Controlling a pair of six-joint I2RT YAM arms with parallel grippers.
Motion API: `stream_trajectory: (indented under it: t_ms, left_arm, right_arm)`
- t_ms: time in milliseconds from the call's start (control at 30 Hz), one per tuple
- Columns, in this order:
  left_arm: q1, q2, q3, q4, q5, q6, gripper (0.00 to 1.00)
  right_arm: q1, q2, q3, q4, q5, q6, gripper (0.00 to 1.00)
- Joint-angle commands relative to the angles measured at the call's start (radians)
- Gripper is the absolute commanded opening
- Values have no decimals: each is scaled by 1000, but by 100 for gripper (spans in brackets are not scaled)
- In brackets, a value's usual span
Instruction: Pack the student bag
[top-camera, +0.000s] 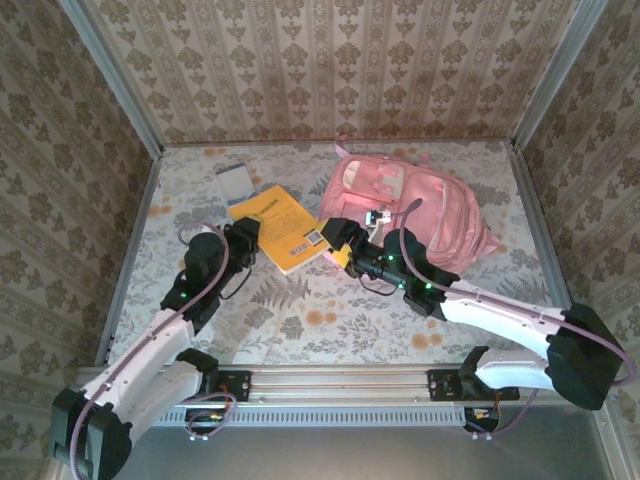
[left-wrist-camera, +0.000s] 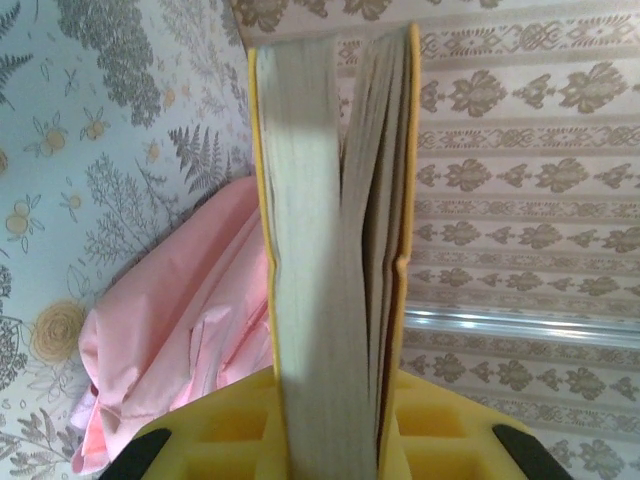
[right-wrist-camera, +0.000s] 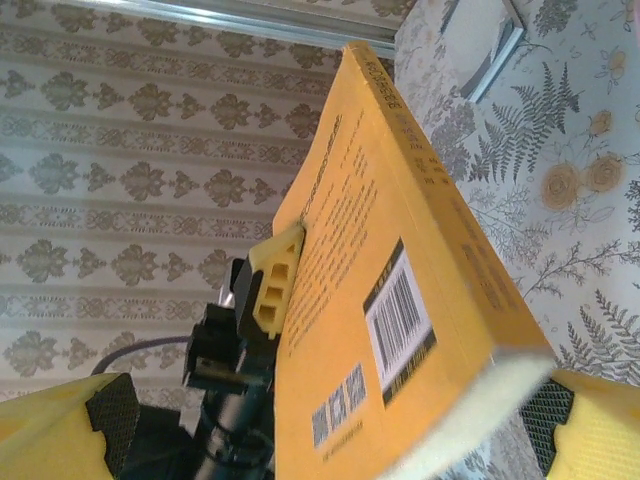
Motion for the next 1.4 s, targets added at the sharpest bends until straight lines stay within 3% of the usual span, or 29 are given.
stream_trajectory:
  t_ms: [0,233,467,900,967,1033,1100,1133,1167,1233,1367]
  left_arm:
    - [-30,-9,65,66,-87,-52,0]
    - [-61,17,85,96,-128,-44,0]
    - [-86,21,75,115,-153,-40,0]
    - [-102,8,58,106,-160,1,0]
    - [-102,5,71,76,-144,46,0]
    - [-95,-2,88,28,-116,112,20]
    - [-83,-7,106,-14,-72,218,47]
    - [-78,-6,126,-59,-50,276,54]
    - [-72,5,154,-119,-26,355,56]
    - [-71,57,230,-241,25,485,50]
    - [-103,247,371,-330,182,662,50]
  right_arm:
    - [17,48,44,99,57,54,100]
    - [77,125,65,181,96,67,99]
    - [121,187,92,259,143,66,84]
    - [114,172,111,188,220,11,0]
    - [101,172,125,143,206,-3,0]
    - [78,142,134,81,190,-33,0]
    - [35,99,143,-32,168,-68,0]
    - [9,77,143,-78,154,-94,0]
    - [-24,46,140,-121,135,-129,0]
    - [-88,-23,142,-217,107,-201,0]
    - [-239,-172,172,-493,87,-342,0]
